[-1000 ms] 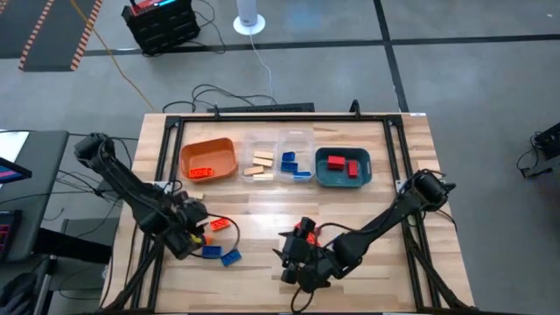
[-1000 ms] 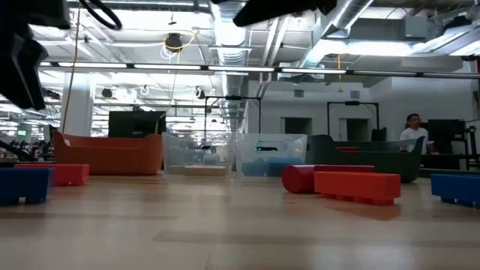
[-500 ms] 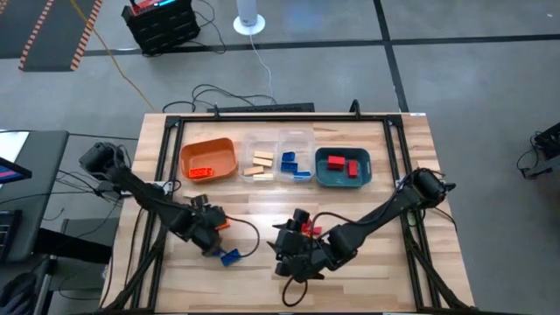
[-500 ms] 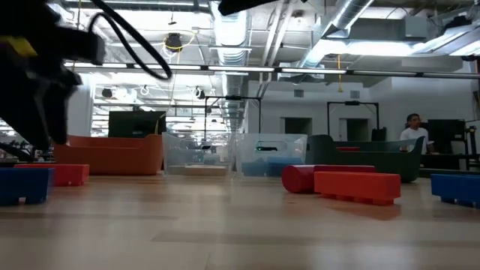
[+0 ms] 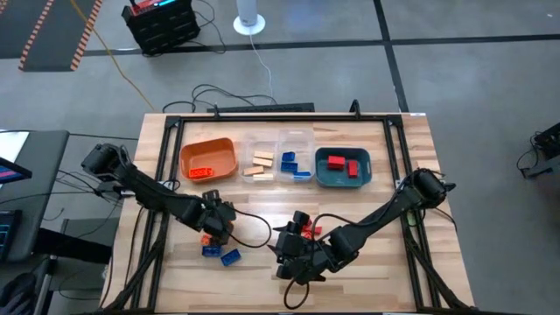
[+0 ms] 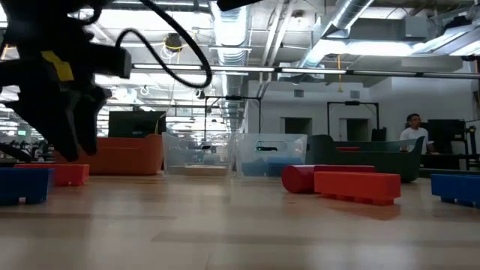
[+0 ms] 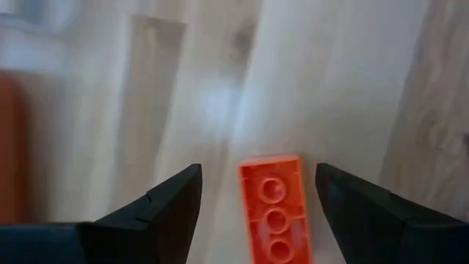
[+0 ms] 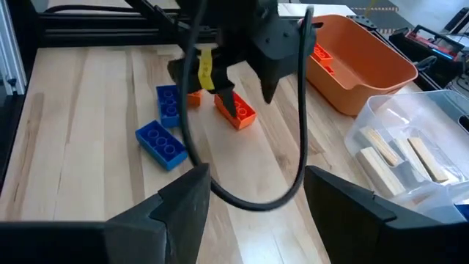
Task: Sort blocks
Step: Put the orange game piece into the orange bin, then put the blue game piece into the right transparent bin
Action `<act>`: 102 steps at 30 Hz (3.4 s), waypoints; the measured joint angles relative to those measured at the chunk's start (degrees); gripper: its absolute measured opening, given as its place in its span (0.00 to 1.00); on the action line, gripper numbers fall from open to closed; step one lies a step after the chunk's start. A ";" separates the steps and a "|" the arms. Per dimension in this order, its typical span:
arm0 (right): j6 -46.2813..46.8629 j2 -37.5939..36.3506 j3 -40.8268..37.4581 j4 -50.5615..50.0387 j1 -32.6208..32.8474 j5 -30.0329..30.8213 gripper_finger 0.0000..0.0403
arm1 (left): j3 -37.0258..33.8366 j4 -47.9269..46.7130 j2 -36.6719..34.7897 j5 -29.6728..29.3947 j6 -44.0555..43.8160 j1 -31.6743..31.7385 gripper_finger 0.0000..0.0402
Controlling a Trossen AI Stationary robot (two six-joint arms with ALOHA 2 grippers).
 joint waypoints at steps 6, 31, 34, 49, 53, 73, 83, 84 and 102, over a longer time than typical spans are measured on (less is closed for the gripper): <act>0.55 0.00 0.00 0.51 1.17 0.00 0.63 | -5.86 4.10 -0.22 3.71 -0.50 1.79 0.65; 0.74 0.00 -0.02 0.98 0.94 0.13 0.63 | -9.07 -0.12 -12.69 -5.55 -3.85 2.01 0.27; 0.74 0.00 -0.02 0.98 0.92 0.24 0.63 | -9.04 -3.73 -16.03 -7.24 -4.22 2.85 0.27; -1.50 2.03 -0.09 5.73 -2.20 -1.19 0.63 | -9.04 -10.81 -26.03 -17.33 5.16 27.04 0.29; -5.13 2.36 -0.12 7.98 -2.22 -2.36 0.63 | -8.96 -7.47 -26.03 -12.95 11.44 36.21 0.30; -7.41 2.29 -0.11 9.59 -2.17 -3.21 0.63 | -8.93 -5.77 -22.16 6.23 18.33 63.31 0.32; -7.40 2.29 -0.11 9.36 -1.92 -3.26 0.63 | -7.74 -6.33 -21.35 7.26 19.50 62.91 0.53; -7.39 2.29 -0.11 9.37 -1.94 -3.26 0.63 | -7.01 -5.93 -22.32 6.44 20.19 62.73 0.53; -6.89 2.29 -0.09 7.34 -2.05 -3.26 0.63 | -4.20 -15.43 -33.80 1.00 17.48 25.68 0.53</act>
